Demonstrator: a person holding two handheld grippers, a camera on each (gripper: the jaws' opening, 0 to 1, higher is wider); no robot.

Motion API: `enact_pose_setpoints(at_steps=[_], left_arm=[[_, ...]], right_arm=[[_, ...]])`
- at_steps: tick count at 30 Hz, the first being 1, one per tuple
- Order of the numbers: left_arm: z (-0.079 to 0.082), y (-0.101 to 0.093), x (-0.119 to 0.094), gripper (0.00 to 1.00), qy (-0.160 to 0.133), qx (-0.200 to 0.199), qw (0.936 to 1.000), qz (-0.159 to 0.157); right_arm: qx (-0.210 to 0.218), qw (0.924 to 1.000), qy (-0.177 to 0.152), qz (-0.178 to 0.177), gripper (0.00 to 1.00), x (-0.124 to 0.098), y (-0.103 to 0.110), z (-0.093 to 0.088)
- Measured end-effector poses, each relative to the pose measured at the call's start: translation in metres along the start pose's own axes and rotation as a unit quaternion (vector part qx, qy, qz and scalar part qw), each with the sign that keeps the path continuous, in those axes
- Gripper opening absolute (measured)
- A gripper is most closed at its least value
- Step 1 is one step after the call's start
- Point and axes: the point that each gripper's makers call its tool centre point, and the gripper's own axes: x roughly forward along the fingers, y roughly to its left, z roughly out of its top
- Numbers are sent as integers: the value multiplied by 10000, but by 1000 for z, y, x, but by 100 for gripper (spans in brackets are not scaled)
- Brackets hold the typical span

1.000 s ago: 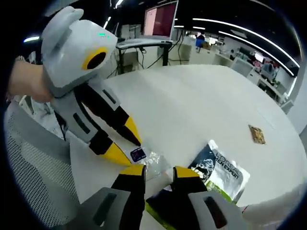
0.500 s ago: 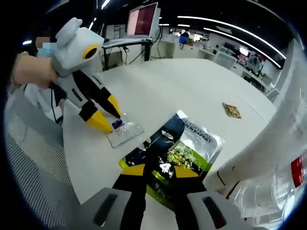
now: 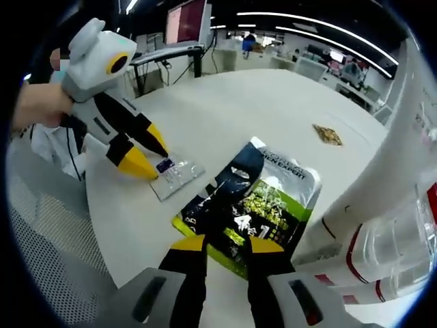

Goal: Arrange the skincare products in the storage area until every visible bottle or jar stands upright without overlapping.

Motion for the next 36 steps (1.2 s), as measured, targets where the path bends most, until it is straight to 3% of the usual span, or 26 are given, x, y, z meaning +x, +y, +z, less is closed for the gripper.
enact_pose_setpoints(at_steps=[10, 22, 36], left_arm=[[0, 0, 0, 18, 13, -30, 10000, -14], [0, 0, 0, 20, 63, -16, 10000, -65], [0, -2, -10, 25, 128, 30, 9999, -62]], right_arm=[[92, 9999, -48, 64, 9, 6, 12, 3], [58, 10000, -33, 58, 6, 4, 9, 3], [-264, 9987, -276, 351, 18, -11, 23, 4]])
